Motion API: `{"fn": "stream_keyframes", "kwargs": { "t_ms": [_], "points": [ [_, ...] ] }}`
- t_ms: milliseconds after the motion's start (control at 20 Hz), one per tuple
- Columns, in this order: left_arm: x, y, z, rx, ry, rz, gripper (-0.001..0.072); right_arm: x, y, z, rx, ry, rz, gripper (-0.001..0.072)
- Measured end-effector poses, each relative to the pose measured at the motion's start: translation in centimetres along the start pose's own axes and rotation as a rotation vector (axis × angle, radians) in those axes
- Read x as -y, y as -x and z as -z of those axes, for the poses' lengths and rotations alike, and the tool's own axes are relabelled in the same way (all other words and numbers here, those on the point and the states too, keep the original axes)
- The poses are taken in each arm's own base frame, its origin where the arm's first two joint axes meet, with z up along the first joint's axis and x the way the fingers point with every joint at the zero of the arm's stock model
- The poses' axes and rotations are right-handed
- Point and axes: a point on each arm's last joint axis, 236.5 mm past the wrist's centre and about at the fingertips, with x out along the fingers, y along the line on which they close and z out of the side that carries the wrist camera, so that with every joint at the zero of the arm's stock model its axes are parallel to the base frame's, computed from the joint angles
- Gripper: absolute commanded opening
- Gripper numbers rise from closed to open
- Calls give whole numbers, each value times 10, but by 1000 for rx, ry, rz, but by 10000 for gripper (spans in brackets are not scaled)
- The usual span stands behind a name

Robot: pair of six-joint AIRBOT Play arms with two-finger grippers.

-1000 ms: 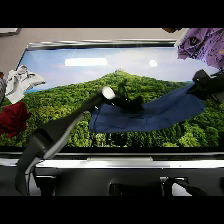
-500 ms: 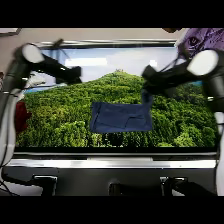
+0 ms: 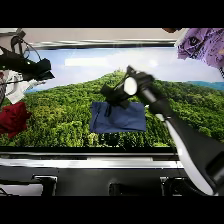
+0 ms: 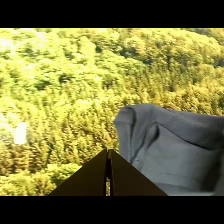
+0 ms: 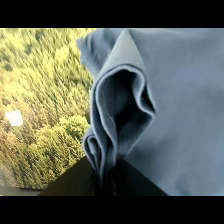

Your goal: Fold the clothes and pants, and hang the long-sleeved shirts on hangers.

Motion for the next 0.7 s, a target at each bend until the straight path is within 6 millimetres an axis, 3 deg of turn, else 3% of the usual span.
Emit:
{"fn": "stream_keyframes", "kwargs": {
  "t_ms": [100,150,250,300,350,400,550,650,700],
  "points": [
    [-4,2,-1,0,6,-3,20,-4,-28,13,-30,-4,0,37],
    [-5,2,-1,1,8,-5,20,-4,-39,17,-41,-4,1,80],
    [-6,3,-1,0,9,-7,20,-4,-60,24,-56,-11,0,254],
    [-7,3,0,-1,10,-7,20,-5,-68,26,-60,-13,-4,395],
    [-7,3,0,-2,10,-7,20,-6,-74,27,-63,-7,-11,470],
    [-7,3,0,-3,10,-8,20,-8,-78,27,-63,7,-21,487],
    [-8,3,1,-7,10,-9,20,-14,-77,28,-59,56,-46,490],
    [-8,3,1,-9,10,-9,20,-16,-63,22,-48,88,-54,501],
    [-8,3,1,-9,11,-10,20,-12,-52,12,-38,102,-48,556]
  ]
}}
